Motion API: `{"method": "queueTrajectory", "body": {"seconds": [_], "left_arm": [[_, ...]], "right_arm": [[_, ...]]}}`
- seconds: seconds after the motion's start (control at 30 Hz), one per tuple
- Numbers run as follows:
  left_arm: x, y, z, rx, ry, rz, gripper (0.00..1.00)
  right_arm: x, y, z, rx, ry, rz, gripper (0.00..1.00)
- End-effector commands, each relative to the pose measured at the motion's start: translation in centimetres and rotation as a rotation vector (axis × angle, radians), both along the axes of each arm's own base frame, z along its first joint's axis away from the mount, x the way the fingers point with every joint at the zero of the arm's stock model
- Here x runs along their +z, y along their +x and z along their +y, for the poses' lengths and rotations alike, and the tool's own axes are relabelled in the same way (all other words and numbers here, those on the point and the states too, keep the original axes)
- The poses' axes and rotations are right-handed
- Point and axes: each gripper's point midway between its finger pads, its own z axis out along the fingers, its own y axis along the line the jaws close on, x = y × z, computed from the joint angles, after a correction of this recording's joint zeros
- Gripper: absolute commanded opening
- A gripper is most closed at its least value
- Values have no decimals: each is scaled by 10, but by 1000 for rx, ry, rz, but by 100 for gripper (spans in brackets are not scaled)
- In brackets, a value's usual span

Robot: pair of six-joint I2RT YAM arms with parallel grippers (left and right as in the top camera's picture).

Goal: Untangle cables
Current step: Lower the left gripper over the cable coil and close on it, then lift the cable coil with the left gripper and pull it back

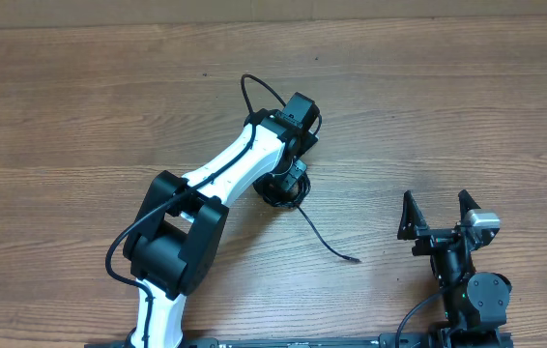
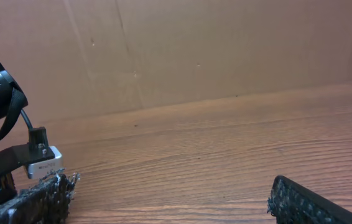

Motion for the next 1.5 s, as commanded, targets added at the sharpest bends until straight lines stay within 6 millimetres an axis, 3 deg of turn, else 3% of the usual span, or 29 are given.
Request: {"method": "queueTrajectory", "body": {"seconds": [0.0,0.13,0.27,0.5,0.6,0.9,1.07,1.13,1.23,1.33,1.4,1.43,1.47], "left_arm": [[-15,-14,1,17,2,59,20],[-17,-16,3,49,4,67,4],[-21,-19,4,159,-6,72,5],[-45,-30,15,550,-27,69,4],[-49,-33,29,605,24,46,4],[-49,-36,31,622,28,61,4],[-48,-57,45,827,92,108,4],[-46,-77,47,965,116,182,15],[-43,-102,34,1105,100,330,32],[-43,-104,22,1149,58,375,50],[-45,-94,18,1131,25,342,71],[-46,-89,19,1115,15,318,92],[-47,-84,20,1095,11,291,100]], "right_arm": [[-2,0,2,9,-7,-6,100],[-2,0,2,9,-7,-6,100],[-2,0,2,9,-7,-6,100],[-2,0,2,9,-7,-6,100],[-2,0,2,9,-7,-6,100],[-2,0,2,9,-7,-6,100],[-2,0,2,9,-7,-6,100],[-2,0,2,9,-7,-6,100],[-2,0,2,9,-7,-5,100],[-2,0,2,9,-7,-6,100],[-2,0,2,9,-7,-6,100],[-2,0,2,9,-7,-5,100],[-2,0,2,9,-7,-6,100]]}}
